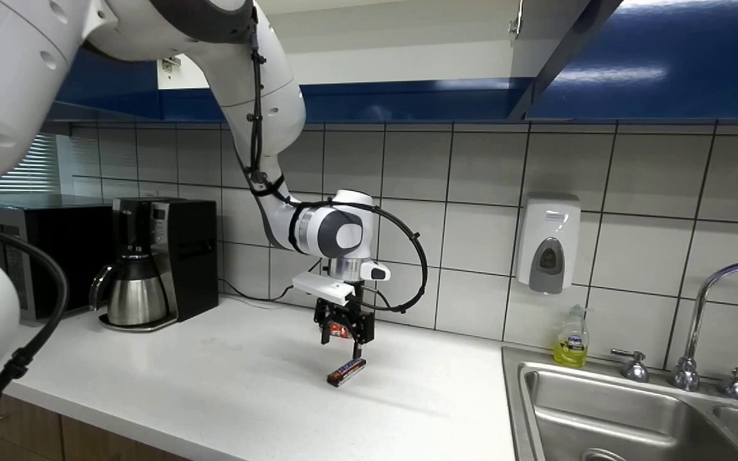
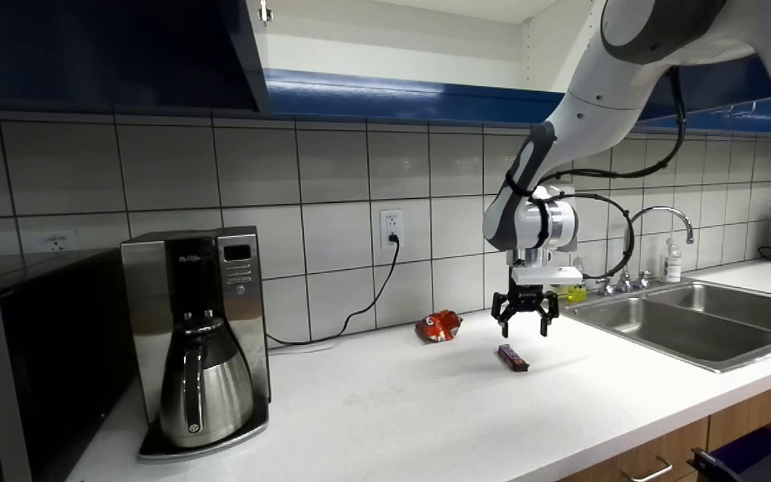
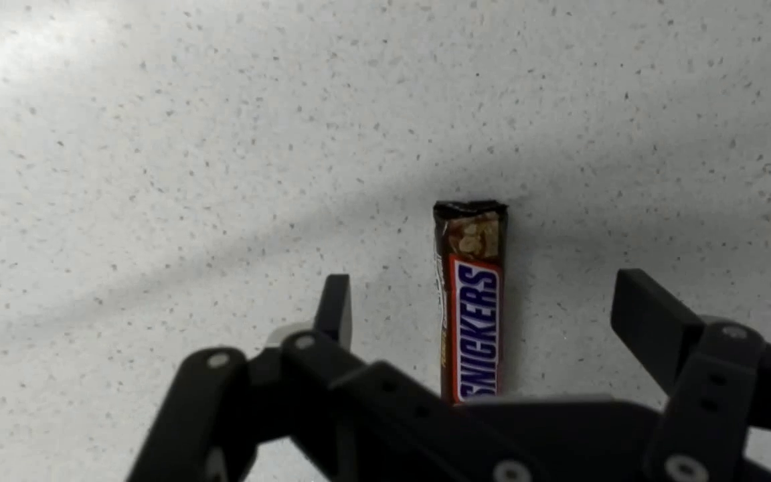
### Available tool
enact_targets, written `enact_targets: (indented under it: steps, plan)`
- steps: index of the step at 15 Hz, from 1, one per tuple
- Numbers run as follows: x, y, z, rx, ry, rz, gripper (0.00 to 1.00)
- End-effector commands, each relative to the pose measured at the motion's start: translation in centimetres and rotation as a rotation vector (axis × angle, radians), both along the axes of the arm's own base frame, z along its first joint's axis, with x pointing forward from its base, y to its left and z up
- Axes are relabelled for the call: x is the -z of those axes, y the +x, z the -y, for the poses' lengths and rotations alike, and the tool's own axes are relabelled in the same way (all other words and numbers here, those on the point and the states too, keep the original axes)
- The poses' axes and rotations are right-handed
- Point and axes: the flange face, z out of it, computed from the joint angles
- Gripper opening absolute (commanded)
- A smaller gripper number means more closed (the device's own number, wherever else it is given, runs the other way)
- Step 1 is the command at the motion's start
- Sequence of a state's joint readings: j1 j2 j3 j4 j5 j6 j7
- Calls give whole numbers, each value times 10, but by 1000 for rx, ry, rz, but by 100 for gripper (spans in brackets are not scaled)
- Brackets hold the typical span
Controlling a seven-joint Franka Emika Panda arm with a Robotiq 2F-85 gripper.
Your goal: Shift the snickers bar to the open cupboard
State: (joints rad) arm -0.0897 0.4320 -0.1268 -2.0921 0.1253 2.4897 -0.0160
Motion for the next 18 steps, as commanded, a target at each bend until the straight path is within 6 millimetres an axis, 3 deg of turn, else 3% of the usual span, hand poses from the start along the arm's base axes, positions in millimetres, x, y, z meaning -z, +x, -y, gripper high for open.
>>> enact_targets:
  steps: [1, 11, 18]
  plan:
    - [8, 25, -3, 35, 0, 7, 100]
    - [49, 52, -11, 56, -25, -23, 100]
    - [64, 60, -11, 64, -38, -36, 100]
